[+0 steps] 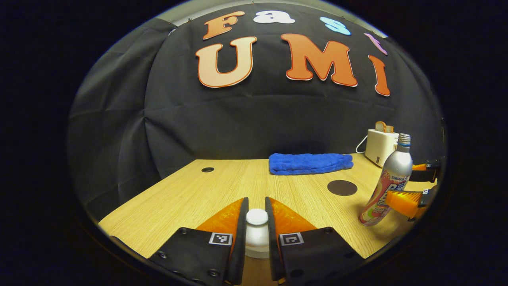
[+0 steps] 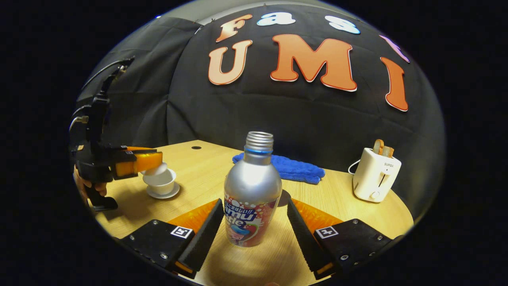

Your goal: Open the teacup lid with one hand, grasp the water bottle and pour water into the teacup with the other hand; after pouring, place the water bottle on the coaster and then close the teacup lid.

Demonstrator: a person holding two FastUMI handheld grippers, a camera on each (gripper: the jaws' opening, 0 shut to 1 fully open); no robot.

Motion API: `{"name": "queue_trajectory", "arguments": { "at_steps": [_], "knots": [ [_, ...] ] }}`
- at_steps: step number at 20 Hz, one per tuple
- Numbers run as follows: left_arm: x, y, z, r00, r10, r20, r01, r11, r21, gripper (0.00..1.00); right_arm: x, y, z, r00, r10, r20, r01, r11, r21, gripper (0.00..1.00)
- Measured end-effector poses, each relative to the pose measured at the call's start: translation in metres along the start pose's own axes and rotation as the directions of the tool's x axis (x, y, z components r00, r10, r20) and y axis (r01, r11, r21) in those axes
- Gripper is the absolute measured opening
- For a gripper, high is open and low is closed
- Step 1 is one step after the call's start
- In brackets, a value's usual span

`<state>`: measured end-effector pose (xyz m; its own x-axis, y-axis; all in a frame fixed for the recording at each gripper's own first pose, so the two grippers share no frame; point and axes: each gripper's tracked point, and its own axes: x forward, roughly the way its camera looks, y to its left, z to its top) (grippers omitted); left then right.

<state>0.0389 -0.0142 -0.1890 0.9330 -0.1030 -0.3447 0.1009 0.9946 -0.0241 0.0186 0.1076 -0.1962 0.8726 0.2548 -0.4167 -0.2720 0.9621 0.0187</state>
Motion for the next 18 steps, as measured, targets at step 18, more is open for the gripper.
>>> {"name": "queue_trajectory", "arguments": {
  "at_steps": [18],
  "knots": [
    [-0.037, 0.068, -0.006, 0.995, 0.100, 0.007, -0.100, 0.995, -0.005, 0.29, 0.014, 0.004, -0.013, 0.988, -0.036, -0.148, 0.013, 0.988, -0.152, 0.80]
  ]
}}
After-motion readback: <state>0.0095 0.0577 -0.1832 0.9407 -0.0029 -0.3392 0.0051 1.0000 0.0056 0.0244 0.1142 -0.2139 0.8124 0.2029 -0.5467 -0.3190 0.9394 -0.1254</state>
